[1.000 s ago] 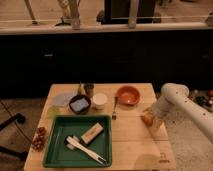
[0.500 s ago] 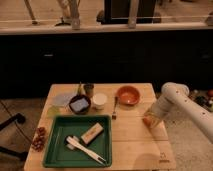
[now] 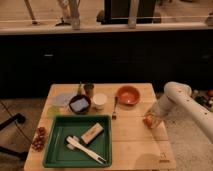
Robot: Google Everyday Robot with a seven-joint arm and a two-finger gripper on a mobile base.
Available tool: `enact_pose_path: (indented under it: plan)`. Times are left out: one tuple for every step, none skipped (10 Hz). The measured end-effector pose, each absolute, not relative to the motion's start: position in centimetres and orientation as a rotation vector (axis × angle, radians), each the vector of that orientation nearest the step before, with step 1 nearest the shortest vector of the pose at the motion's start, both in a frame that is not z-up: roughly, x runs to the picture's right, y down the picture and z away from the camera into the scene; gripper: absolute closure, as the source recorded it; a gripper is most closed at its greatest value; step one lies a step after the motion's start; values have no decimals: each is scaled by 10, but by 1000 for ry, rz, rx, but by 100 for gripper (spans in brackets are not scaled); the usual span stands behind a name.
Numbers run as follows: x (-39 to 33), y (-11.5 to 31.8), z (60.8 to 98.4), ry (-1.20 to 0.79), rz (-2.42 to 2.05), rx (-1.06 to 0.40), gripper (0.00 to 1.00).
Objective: Place apple in tray
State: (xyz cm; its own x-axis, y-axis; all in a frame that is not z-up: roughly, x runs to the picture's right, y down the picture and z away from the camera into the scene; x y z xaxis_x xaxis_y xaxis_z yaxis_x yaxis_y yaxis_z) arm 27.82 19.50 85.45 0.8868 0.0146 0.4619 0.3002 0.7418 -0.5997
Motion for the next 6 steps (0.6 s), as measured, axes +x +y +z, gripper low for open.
enact_pose_path:
  plan:
    - [277, 195, 854, -472, -159, -723, 100]
    - [276, 196, 852, -483, -151, -716, 100]
    - [276, 196, 850, -498, -138, -704, 100]
    - [276, 195, 848, -506, -130, -692, 100]
    - [275, 195, 845, -515, -125, -686, 100]
    - [270, 193, 844, -531, -124, -676, 100]
